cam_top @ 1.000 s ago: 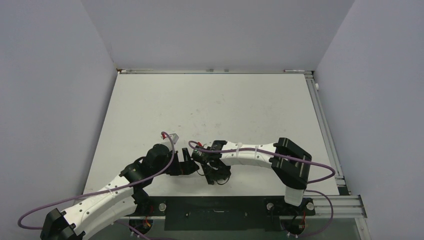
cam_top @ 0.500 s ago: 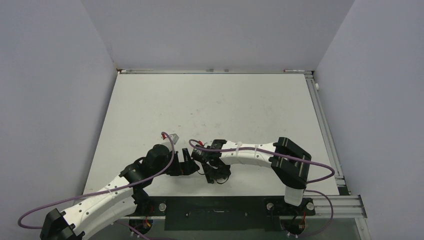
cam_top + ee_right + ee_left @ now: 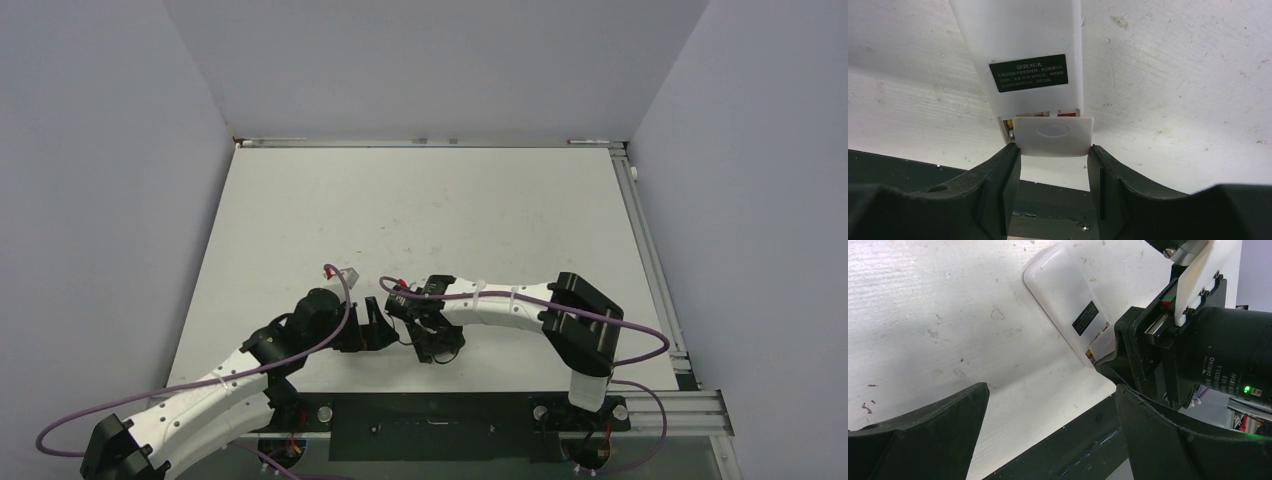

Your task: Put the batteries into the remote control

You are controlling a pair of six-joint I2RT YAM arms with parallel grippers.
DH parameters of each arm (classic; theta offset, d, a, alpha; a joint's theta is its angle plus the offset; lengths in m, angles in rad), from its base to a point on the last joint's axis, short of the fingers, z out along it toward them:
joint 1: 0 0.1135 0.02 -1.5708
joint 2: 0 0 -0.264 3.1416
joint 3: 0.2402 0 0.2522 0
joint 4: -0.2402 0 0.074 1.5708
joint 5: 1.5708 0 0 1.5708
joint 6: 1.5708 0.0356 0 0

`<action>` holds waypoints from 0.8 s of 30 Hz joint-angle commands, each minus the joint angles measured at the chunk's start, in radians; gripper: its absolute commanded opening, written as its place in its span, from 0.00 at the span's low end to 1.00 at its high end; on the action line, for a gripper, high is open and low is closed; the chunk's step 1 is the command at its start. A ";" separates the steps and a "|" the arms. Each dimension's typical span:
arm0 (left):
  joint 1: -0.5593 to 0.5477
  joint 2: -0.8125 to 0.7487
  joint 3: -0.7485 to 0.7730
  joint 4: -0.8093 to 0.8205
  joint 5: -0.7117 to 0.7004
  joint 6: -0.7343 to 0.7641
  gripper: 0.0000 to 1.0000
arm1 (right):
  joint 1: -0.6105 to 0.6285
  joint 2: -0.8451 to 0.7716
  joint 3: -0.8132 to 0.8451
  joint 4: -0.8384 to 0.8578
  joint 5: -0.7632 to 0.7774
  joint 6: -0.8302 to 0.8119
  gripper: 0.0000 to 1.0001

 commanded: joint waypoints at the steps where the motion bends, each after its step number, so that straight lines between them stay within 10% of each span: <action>1: -0.005 0.006 0.014 0.042 0.003 0.000 0.96 | -0.008 -0.018 0.042 0.000 0.025 -0.059 0.20; 24: -0.004 0.010 0.012 0.048 0.008 0.003 0.96 | -0.001 0.014 0.108 -0.103 -0.071 -0.224 0.15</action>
